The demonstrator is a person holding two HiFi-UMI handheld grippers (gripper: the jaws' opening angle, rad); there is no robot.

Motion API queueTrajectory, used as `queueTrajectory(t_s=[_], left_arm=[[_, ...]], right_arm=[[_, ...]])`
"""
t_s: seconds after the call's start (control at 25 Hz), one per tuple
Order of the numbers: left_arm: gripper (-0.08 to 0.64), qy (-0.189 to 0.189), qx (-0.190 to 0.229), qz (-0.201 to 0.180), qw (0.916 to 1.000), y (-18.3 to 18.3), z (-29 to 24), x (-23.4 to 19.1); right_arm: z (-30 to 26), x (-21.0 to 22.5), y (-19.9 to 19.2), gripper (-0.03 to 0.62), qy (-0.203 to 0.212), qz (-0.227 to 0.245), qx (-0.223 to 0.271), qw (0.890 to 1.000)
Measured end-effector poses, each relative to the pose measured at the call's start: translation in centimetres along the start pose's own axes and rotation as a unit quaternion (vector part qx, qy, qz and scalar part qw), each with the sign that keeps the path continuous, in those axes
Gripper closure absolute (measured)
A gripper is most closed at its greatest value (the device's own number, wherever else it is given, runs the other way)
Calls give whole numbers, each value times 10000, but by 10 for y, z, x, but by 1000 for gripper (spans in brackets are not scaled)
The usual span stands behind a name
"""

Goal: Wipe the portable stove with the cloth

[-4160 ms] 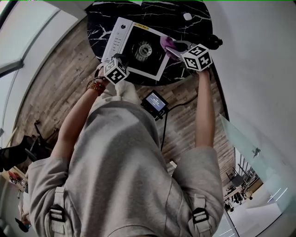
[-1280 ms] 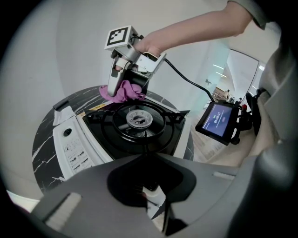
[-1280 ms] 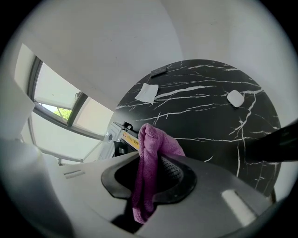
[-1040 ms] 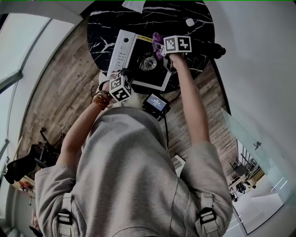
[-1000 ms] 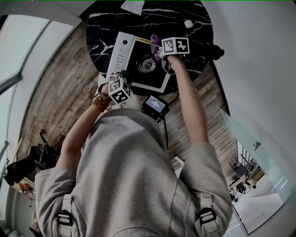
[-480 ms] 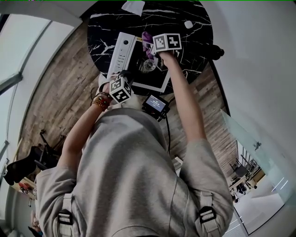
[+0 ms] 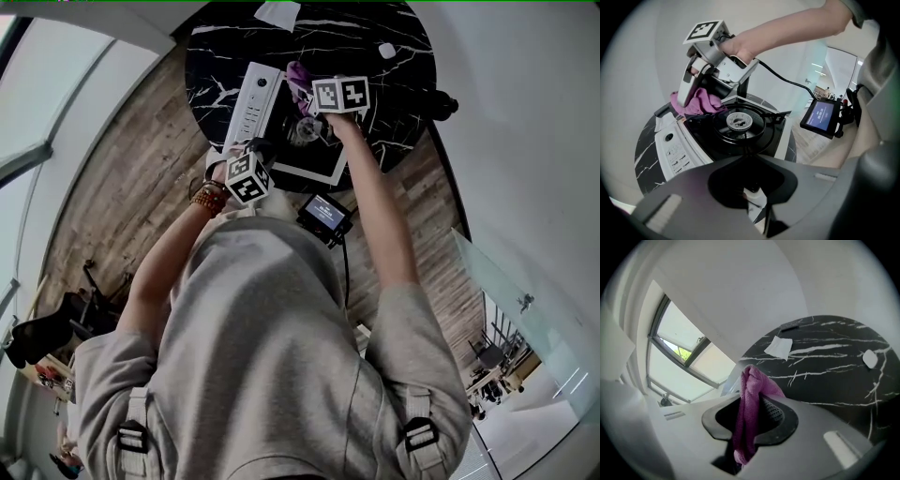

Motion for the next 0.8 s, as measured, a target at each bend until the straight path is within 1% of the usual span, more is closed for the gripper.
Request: queueTrajectory(t_s=[0.04, 0.08, 0.12, 0.16, 0.2, 0.24, 0.32, 0.36, 0.4, 0.44, 0.48, 0.52, 0.56, 0.6, 0.64, 0.68, 0.76, 0.8], left_arm=[[531, 37, 47, -13, 10000, -1, 1, 0], [531, 87, 102, 23, 9999, -1, 2, 0], [519, 155, 159, 93, 9997, -3, 4, -1], [499, 232, 215, 176, 9993, -6, 6, -2], [470, 306, 268, 268, 9988, -9, 9, -3], [445, 374, 315, 368, 9981, -14, 12, -4], [421, 489, 392, 532, 9966, -23, 19, -6], [408, 529, 433, 574, 9960, -26, 23, -6], [407, 556, 480, 583, 9956, -29, 26, -5], [407, 571, 526, 567, 9954, -31, 28, -4], [407, 574, 560, 543, 9953, -33, 29, -2], [407, 568, 576, 519, 9954, -35, 29, -1], [407, 563, 584, 494, 9955, -37, 29, 0], [407, 564, 593, 466, 9956, -38, 29, 2], [407, 566, 605, 442, 9956, -39, 28, 3], [407, 568, 609, 423, 9956, -41, 28, 5], [405, 596, 602, 374, 9957, -43, 27, 7], [405, 617, 605, 356, 9956, -44, 26, 8]], right_arm=[[8, -7, 2, 502, 5, 235, 183, 9996], [16, -18, 3, 500, 16, 574, 340, 9978], [22, -30, 3, 500, 1, 1013, 411, 9940], [26, -42, 0, 500, -73, 1526, 366, 9876], [26, -53, -4, 499, -212, 2071, 219, 9778], [24, -61, -11, 499, -410, 2607, 13, 9646], [13, -70, -23, 499, -859, 3536, -415, 9305], [6, -72, -28, 499, -1048, 3896, -606, 9130], [-1, -72, -33, 500, -1192, 4178, -785, 8972], [-8, -72, -37, 500, -1291, 4394, -955, 8838], [-15, -72, -42, 500, -1353, 4558, -1115, 8726], [-20, -73, -46, 500, -1392, 4680, -1252, 8637], [-25, -73, -49, 500, -1418, 4763, -1353, 8571], [-28, -73, -52, 502, -1444, 4807, -1415, 8532], [-30, -73, -54, 503, -1469, 4807, -1446, 8523], [-32, -73, -55, 503, -1488, 4759, -1454, 8545], [-32, -74, -58, 505, -1486, 4588, -1450, 8639], [-32, -75, -60, 505, -1470, 4533, -1465, 8669]])
Point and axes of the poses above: the fingertips, and each gripper's own axes: z backward along the fingers, x to its right, y out of its top, the point moved 6 cm from there along z, backward along the fingers, and after that the axes turned 8 degrees about -z, right-handed, at the moved point
